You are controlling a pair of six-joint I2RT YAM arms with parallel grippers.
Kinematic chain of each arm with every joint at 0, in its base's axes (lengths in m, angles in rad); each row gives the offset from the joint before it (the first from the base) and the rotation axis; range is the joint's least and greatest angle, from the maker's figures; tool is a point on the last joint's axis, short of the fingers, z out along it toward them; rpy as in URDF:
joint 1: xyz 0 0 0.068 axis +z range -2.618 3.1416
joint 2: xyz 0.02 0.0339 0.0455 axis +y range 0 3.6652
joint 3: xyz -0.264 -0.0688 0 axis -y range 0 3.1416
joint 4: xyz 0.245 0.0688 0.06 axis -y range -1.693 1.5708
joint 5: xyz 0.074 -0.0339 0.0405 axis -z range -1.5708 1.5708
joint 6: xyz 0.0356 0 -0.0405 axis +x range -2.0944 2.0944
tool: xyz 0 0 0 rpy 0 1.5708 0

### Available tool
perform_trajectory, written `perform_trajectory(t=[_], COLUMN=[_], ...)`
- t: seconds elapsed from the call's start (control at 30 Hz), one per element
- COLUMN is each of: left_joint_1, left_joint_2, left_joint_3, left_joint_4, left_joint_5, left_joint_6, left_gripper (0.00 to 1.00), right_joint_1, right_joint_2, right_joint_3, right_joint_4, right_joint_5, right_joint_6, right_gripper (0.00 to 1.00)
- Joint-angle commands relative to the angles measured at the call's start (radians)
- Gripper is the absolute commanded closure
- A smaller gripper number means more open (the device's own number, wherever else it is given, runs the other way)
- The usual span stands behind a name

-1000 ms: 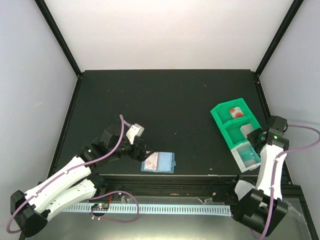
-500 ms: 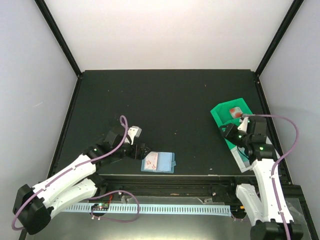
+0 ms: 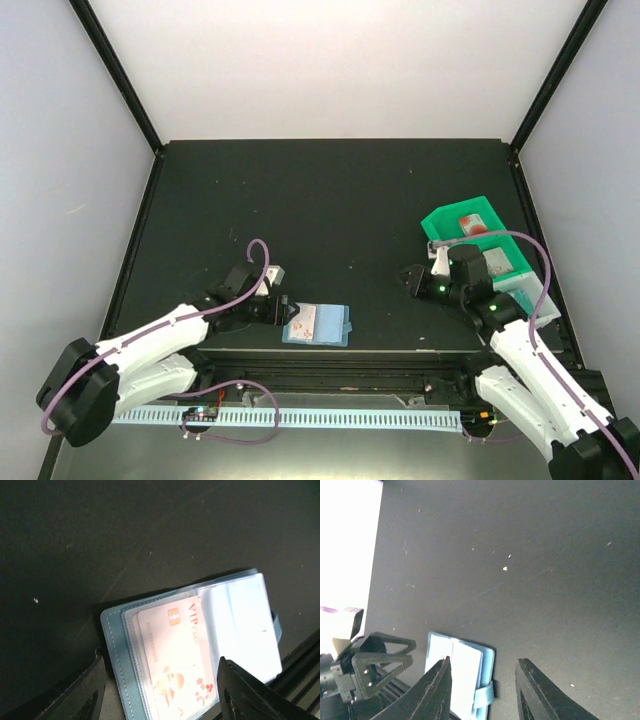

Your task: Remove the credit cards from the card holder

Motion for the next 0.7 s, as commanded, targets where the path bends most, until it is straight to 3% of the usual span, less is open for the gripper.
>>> perform_trajectory(t=[0.0, 0.13, 0.43, 0.67], left_joint_1=[0.004, 0.004, 0.0, -0.026], left_joint_2=[0.011, 0.03, 0.107, 0.125], left_joint_3=[-0.04, -0.076, -0.123, -0.128], left_joint_4=[0.084, 0.137, 0.299, 0.342], left_joint_5=[0.029, 0.057, 0.17, 0.193], left_joint_6=[-0.014, -0.041, -0.154, -0.202], left_gripper=[0.37, 0.43, 0.68, 0.74], right_joint_1=[0.081, 0.154, 0.299, 0.367], right_joint_2=[-0.004, 0.014, 0.108, 0.164], right_joint_3=[-0.043, -0.052, -0.042, -0.05], right_joint_4=[0.099, 0.139, 0.221, 0.272], right_joint_5=[0.022, 0.041, 0.089, 0.12], right_joint_6=[0.048, 0.062, 0.094, 0.117], right_gripper=[0.64, 0.64, 0.64, 0.64])
